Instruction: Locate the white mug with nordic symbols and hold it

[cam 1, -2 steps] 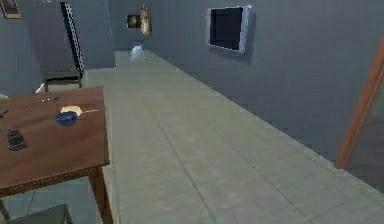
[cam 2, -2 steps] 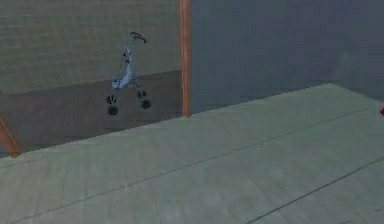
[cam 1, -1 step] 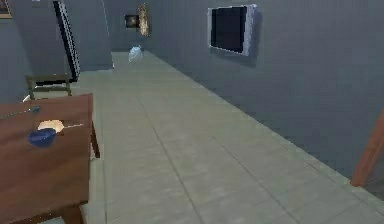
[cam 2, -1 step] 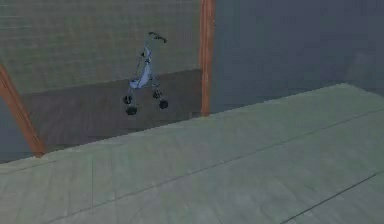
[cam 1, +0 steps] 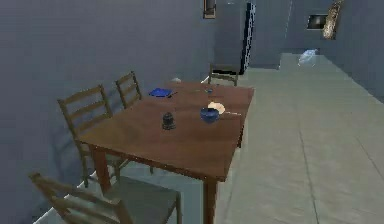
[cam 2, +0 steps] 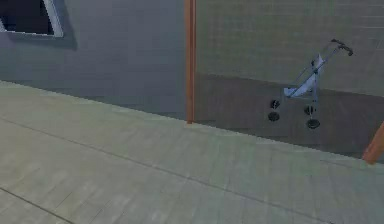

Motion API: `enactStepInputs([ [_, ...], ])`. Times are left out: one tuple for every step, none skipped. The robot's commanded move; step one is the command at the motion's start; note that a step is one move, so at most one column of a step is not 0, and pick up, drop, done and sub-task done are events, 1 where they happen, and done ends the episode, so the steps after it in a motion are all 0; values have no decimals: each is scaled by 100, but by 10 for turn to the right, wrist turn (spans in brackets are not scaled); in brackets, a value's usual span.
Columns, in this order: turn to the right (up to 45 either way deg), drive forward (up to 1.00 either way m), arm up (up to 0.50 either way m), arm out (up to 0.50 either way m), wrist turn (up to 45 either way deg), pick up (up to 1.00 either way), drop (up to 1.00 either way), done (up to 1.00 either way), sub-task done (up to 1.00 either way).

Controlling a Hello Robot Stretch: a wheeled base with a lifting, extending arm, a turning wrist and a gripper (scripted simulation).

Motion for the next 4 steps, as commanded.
enactStepInputs([
  [-450, 0, 0, 0, 0, 0, 0, 0, 0],
  [-450, 0, 0, 0, 0, 0, 0, 0, 0],
  [-60, 0, 0, 0, 0, 0, 0, 0, 0],
  [450, 0, 0, 0, 0, 0, 0, 0, 0],
])
